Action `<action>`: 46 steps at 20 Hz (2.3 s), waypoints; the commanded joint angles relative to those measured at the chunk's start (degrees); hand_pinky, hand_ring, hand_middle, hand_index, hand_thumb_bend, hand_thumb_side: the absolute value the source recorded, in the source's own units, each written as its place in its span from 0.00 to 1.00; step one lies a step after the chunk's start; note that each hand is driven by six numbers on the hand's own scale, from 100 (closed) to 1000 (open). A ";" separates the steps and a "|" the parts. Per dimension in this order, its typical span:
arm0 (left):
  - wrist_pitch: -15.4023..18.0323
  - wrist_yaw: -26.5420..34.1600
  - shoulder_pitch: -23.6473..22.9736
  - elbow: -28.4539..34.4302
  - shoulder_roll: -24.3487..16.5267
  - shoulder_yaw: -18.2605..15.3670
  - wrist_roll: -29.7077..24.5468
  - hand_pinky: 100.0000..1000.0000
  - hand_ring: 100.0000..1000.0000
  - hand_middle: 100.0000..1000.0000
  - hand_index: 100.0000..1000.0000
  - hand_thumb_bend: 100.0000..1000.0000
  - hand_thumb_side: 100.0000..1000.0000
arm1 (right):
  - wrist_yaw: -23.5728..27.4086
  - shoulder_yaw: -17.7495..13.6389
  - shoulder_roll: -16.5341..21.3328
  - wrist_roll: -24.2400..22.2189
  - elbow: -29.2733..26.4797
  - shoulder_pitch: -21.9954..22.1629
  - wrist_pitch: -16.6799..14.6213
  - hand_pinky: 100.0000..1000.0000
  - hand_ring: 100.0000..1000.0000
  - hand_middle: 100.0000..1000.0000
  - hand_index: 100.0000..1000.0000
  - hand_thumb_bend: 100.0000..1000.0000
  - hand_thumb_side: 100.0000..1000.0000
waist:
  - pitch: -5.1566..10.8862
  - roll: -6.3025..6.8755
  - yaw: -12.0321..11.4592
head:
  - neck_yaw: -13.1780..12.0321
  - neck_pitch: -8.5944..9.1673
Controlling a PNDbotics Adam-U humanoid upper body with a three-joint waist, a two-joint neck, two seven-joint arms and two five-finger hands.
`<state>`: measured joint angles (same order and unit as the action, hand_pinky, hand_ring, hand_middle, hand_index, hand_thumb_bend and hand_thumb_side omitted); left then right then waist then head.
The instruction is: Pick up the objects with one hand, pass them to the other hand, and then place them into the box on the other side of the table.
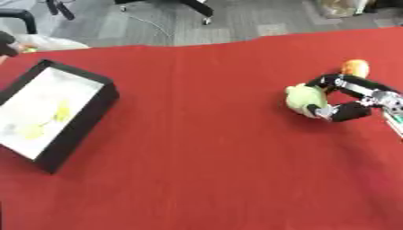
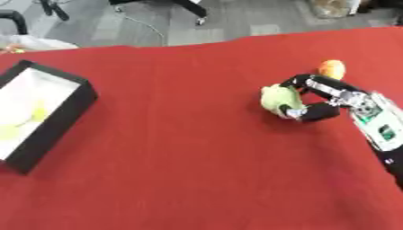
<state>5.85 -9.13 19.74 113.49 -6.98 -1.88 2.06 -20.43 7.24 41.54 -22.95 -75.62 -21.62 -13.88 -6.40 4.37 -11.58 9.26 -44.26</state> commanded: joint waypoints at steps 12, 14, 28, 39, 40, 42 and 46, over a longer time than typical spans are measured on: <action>0.24 -0.21 0.40 1.10 -0.84 0.18 -0.27 0.39 0.44 0.56 0.79 0.56 0.64 | -3.55 -1.31 0.50 16.68 -0.70 1.07 2.36 0.66 0.58 0.27 0.14 0.00 0.00 | 0.09 -0.29 1.11 | -0.83 0.14; 0.22 -0.34 -0.11 1.10 -1.03 0.10 -0.24 0.39 0.44 0.56 0.78 0.57 0.63 | -1.95 -1.91 0.82 18.44 -2.02 1.66 2.76 0.64 0.57 0.26 0.12 0.00 0.00 | 0.22 -0.42 1.53 | -1.02 0.14; -1.42 -3.31 -7.13 -0.85 -0.65 -4.00 3.36 0.35 0.40 0.50 0.71 0.47 0.57 | 19.02 -8.23 2.03 20.23 -18.69 3.59 9.90 0.61 0.54 0.25 0.12 0.00 0.00 | 1.47 -1.40 4.36 | -3.61 0.14; -1.75 -6.80 -5.00 -14.60 0.85 -1.82 1.79 0.33 0.40 0.53 0.75 0.40 0.49 | 32.01 -10.05 -1.08 20.93 -35.95 2.88 16.69 0.61 0.53 0.24 0.13 0.00 0.00 | 1.94 -1.76 6.84 | -6.02 0.14; -1.20 -7.10 -4.02 -15.84 0.64 -1.00 1.37 0.33 0.40 0.53 0.75 0.41 0.50 | 33.13 -9.48 -1.69 20.51 -37.41 2.61 17.23 0.61 0.53 0.24 0.13 0.00 0.00 | 1.95 -1.74 7.04 | -6.19 0.14; 0.30 -7.13 -2.09 -17.99 0.31 0.63 0.48 0.33 0.41 0.54 0.75 0.42 0.50 | 35.05 -8.53 -2.43 19.41 -38.60 1.75 17.77 0.61 0.53 0.24 0.13 0.00 0.00 | 2.00 -1.72 7.36 | -6.48 0.14; 3.40 -8.72 3.19 -22.39 0.42 5.11 -2.04 0.33 0.42 0.55 0.77 0.44 0.52 | 37.92 -6.00 -3.50 16.32 -38.95 -0.45 17.59 0.60 0.53 0.24 0.13 0.00 0.00 | 2.16 -1.74 7.65 | -6.76 0.14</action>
<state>8.21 -17.30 21.86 91.53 -5.52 2.05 0.62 16.35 0.98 37.43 -5.73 -113.29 -21.05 3.79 -5.82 3.43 -3.93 2.76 -44.26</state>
